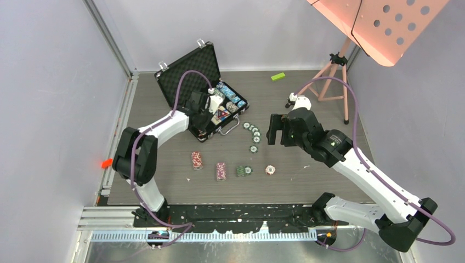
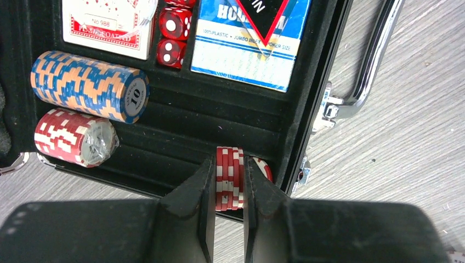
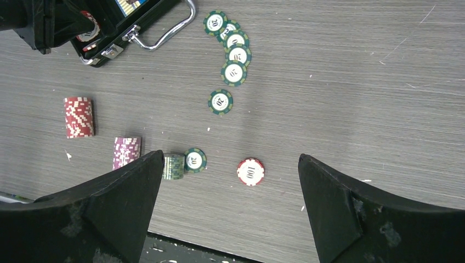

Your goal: Pack up texas hold em set

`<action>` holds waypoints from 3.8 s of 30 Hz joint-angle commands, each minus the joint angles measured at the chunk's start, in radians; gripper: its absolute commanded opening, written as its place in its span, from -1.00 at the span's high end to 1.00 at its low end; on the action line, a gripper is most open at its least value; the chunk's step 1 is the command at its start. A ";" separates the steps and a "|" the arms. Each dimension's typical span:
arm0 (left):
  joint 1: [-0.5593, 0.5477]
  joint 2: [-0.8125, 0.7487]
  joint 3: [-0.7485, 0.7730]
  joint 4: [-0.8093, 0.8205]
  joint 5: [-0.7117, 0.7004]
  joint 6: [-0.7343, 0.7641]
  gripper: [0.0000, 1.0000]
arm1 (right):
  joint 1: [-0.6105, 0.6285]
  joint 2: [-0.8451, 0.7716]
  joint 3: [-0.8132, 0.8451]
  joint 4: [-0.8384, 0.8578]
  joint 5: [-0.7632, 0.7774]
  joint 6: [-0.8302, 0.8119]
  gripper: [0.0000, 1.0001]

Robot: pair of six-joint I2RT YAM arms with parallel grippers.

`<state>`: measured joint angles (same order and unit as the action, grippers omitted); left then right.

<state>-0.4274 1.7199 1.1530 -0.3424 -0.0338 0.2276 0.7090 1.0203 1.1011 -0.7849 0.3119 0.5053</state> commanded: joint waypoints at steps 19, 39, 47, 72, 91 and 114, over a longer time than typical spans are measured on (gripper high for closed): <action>0.003 0.055 0.052 -0.110 -0.015 0.024 1.00 | -0.005 -0.048 0.011 0.008 0.002 0.030 -0.99; 0.001 0.010 0.108 -0.185 0.051 -0.024 0.16 | -0.005 -0.031 0.019 0.010 -0.001 0.035 -0.99; -0.002 -0.023 0.142 -0.258 0.073 -0.049 -0.11 | -0.006 -0.022 0.017 0.017 -0.009 0.035 -0.99; 0.007 0.070 0.190 -0.279 0.080 -0.048 -0.99 | -0.011 -0.010 0.029 0.025 -0.034 0.025 -0.99; 0.029 0.196 0.208 -0.252 0.125 -0.064 -0.92 | -0.014 -0.028 0.017 0.021 -0.020 0.034 -0.99; 0.009 0.170 0.230 -0.360 0.201 -0.138 -0.37 | -0.018 -0.025 0.000 0.020 -0.013 0.040 -0.99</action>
<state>-0.4080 1.9221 1.3579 -0.6605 0.1268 0.1200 0.6960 1.0080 1.1011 -0.7898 0.2794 0.5335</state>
